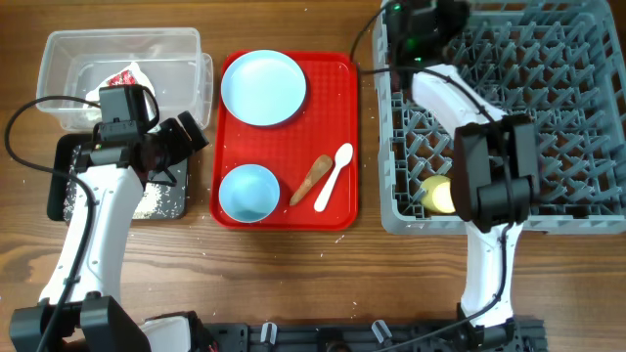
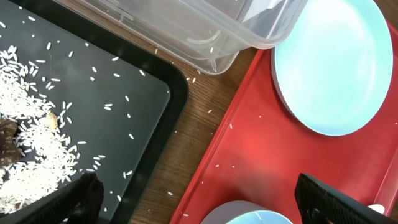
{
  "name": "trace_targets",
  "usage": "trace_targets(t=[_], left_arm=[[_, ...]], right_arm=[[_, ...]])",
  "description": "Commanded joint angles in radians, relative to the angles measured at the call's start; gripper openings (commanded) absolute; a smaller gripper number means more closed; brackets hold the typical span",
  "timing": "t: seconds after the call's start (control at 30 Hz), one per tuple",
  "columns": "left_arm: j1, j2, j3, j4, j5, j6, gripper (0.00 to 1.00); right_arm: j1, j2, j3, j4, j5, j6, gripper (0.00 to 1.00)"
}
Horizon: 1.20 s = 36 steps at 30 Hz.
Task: Sort waste into correct bins and load items into the dishwasher rack
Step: 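Grasp the green bowl with the right gripper and carry it to the rack, then reach the right gripper to the blue bowl and grasp it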
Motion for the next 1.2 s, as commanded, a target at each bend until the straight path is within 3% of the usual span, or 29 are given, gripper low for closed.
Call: trace_targets(t=[0.0, 0.1, 0.2, 0.27, 0.47, 0.57, 0.63, 0.73, 0.8, 0.87, 0.93, 0.97, 1.0, 1.17], left_arm=[[0.004, -0.018, 0.015, 0.000, -0.009, -0.010, 1.00], [0.004, -0.018, 0.015, 0.000, -0.009, -0.009, 1.00], [0.004, -0.018, 0.015, 0.000, -0.009, -0.010, 1.00], [0.004, -0.018, 0.015, 0.000, -0.009, -0.009, 1.00], [0.004, -0.018, 0.015, 0.000, -0.009, -0.010, 1.00], [0.004, -0.018, 0.015, 0.000, -0.009, -0.010, 1.00], [0.004, -0.018, 0.015, 0.000, -0.009, -0.010, 1.00], [0.004, -0.018, 0.015, 0.000, -0.009, -0.010, 1.00], [0.004, -0.018, 0.015, 0.000, -0.009, -0.010, 1.00], [0.004, -0.018, 0.015, 0.000, -0.009, -0.010, 1.00], [0.004, -0.018, 0.015, 0.000, -0.009, -0.009, 1.00], [0.004, -0.018, 0.015, 0.000, -0.009, -0.010, 1.00], [0.004, -0.018, 0.015, 0.000, -0.009, -0.010, 1.00], [0.004, -0.018, 0.015, 0.000, -0.009, -0.010, 1.00]], right_arm=[[0.029, 0.024, -0.006, -0.042, -0.051, 0.051, 0.10], [0.056, 0.024, -0.006, -0.042, -0.029, 0.049, 0.28], [0.073, 0.024, -0.006, -0.040, 0.005, 0.048, 0.73], [0.080, 0.024, -0.006, -0.036, 0.033, 0.049, 0.85], [0.094, -0.017, -0.005, 0.039, 0.142, 0.063, 0.87], [0.122, -0.073, -0.005, 0.026, 0.131, 0.187, 0.87], [0.158, -0.121, -0.005, -0.077, 0.056, 0.289, 0.88], [0.236, -0.200, -0.005, -0.427, -0.169, 0.544, 0.92], [0.293, -0.254, -0.005, -0.705, -0.541, 0.684, 0.92], [0.333, -0.288, -0.005, -0.826, -0.829, 0.848, 0.93], [0.364, -0.307, -0.006, -0.926, -1.204, 1.068, 0.81], [0.366, -0.306, -0.007, -0.943, -1.299, 1.135, 0.76], [0.375, -0.295, -0.029, -0.950, -1.431, 1.293, 0.66], [0.443, -0.280, -0.193, -0.910, -1.417, 1.529, 0.62]])
